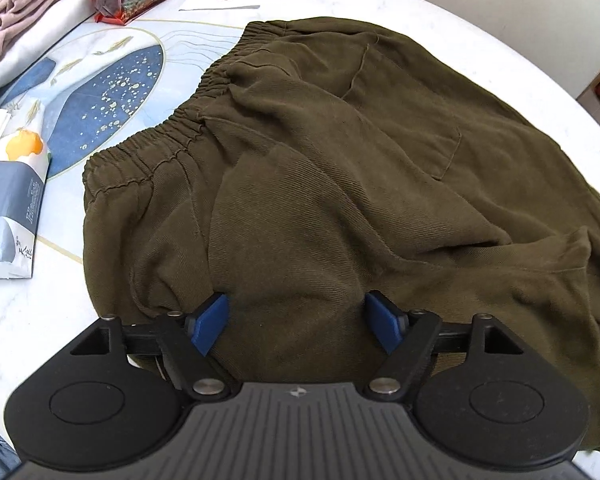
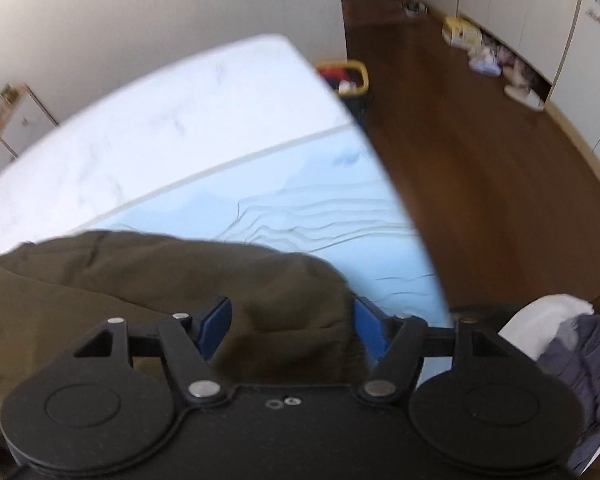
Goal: Fold clothes
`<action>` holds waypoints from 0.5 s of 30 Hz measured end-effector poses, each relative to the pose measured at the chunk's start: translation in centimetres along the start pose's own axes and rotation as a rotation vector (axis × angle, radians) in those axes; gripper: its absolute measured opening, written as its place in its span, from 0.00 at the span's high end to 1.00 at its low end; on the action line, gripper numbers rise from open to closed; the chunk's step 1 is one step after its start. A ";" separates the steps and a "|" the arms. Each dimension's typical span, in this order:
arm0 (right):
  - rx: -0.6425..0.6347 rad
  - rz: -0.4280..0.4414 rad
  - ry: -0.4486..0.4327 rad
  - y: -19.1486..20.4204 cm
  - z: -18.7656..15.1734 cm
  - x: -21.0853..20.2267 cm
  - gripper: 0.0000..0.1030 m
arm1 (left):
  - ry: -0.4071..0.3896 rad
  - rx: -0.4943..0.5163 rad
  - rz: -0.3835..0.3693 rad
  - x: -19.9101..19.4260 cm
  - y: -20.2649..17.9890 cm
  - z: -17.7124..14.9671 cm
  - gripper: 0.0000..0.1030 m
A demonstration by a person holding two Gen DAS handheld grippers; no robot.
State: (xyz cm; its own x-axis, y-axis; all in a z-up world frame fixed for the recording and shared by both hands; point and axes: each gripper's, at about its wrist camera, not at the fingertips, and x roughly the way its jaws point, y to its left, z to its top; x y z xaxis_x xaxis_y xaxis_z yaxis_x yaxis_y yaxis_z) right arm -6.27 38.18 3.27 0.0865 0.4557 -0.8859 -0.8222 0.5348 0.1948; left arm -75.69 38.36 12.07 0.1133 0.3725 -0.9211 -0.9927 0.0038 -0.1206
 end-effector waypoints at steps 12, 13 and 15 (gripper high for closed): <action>-0.314 -0.080 -0.037 6.7 4.0 5.9 0.00 | -0.053 -0.020 0.097 0.3 -1.7 -0.7 0.24; -0.331 -0.084 -0.065 7.8 4.9 6.6 0.00 | -0.055 -0.021 0.109 0.3 -1.9 -0.7 0.24; -0.353 -0.098 -0.123 9.8 7.2 7.8 0.00 | -0.053 -0.023 0.126 0.3 -2.3 -0.6 0.24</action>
State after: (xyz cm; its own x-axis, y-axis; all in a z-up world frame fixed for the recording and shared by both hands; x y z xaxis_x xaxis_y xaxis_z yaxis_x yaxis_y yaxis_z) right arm -9.66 52.11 1.26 0.2234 0.5078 -0.8320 -0.9481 0.3115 -0.0645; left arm -73.33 37.94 11.83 -0.0155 0.4170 -0.9088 -0.9976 -0.0677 -0.0141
